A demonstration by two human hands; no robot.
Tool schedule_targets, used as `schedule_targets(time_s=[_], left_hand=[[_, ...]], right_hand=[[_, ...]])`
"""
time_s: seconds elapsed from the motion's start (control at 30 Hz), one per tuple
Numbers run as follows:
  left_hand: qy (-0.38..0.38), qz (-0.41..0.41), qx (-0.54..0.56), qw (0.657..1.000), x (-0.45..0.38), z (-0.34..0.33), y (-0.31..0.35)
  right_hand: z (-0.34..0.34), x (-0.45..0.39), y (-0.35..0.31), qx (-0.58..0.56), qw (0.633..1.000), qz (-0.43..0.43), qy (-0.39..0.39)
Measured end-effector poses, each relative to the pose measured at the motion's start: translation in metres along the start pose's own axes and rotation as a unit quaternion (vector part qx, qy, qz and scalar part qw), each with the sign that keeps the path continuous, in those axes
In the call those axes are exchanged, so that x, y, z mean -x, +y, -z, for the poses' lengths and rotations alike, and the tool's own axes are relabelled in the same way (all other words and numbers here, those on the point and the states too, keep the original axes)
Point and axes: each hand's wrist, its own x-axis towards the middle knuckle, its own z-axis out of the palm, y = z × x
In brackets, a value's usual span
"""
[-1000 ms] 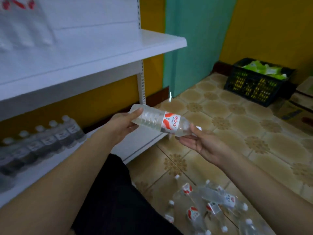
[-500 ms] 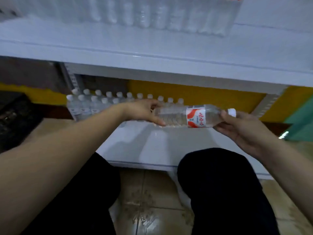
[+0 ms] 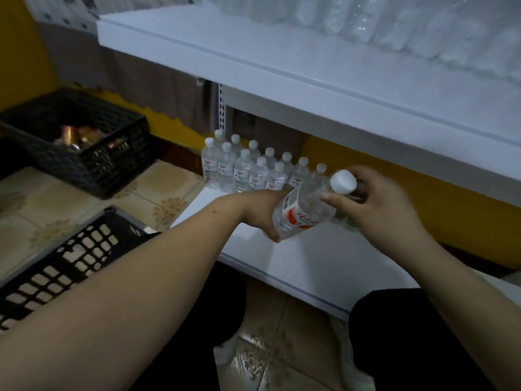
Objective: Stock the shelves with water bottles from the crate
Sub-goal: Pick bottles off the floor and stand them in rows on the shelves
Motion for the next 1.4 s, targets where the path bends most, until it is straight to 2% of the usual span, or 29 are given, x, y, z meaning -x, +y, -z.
schedule_targets(time_s=[0.13, 0.3, 0.4, 0.5, 0.57, 0.67, 0.83, 0.97, 1.1, 1.23, 1.4], left_hand=[[0.070, -0.005, 0.046, 0.997, 0.040, 0.013, 0.000], [0.180, -0.003, 0.117, 0.977, 0.105, 0.038, 0.024], [0.207, -0.012, 0.122, 0.971, 0.138, 0.070, 0.055], [0.235, -0.032, 0.104, 0.966, 0.159, 0.112, 0.093], [0.243, -0.041, 0.102, 0.964, 0.166, 0.138, 0.117], [0.260, -0.060, 0.110, 0.958, 0.166, 0.169, 0.143], [0.254, -0.098, 0.145, 0.951, 0.151, 0.205, 0.158], [0.292, 0.006, 0.019, 0.956, 0.109, 0.217, 0.134], [0.318, 0.088, -0.114, 0.937, 0.058, 0.223, 0.097], [0.384, 0.102, -0.097, 0.913, 0.015, 0.250, 0.065], [0.408, 0.189, -0.094, 0.888, -0.033, 0.272, 0.042]], right_hand=[[-0.004, -0.002, -0.043, 0.023, 0.996, 0.081, 0.006], [0.018, 0.003, -0.109, -0.010, 0.987, 0.161, -0.005], [0.036, -0.002, -0.144, -0.072, 0.990, 0.123, 0.005], [0.063, -0.009, -0.174, -0.118, 0.987, 0.092, 0.053], [0.082, -0.014, -0.189, -0.114, 0.985, 0.109, 0.074], [0.097, -0.020, -0.200, -0.060, 0.987, 0.133, 0.060], [0.103, -0.045, -0.194, -0.075, 0.991, 0.098, 0.049], [0.101, -0.090, -0.180, -0.096, 0.988, 0.064, 0.098], [0.081, -0.148, -0.155, -0.106, 0.983, 0.025, 0.148], [0.059, -0.206, -0.150, -0.101, 0.982, 0.027, 0.157], [0.037, -0.278, -0.151, -0.110, 0.983, 0.044, 0.137]])
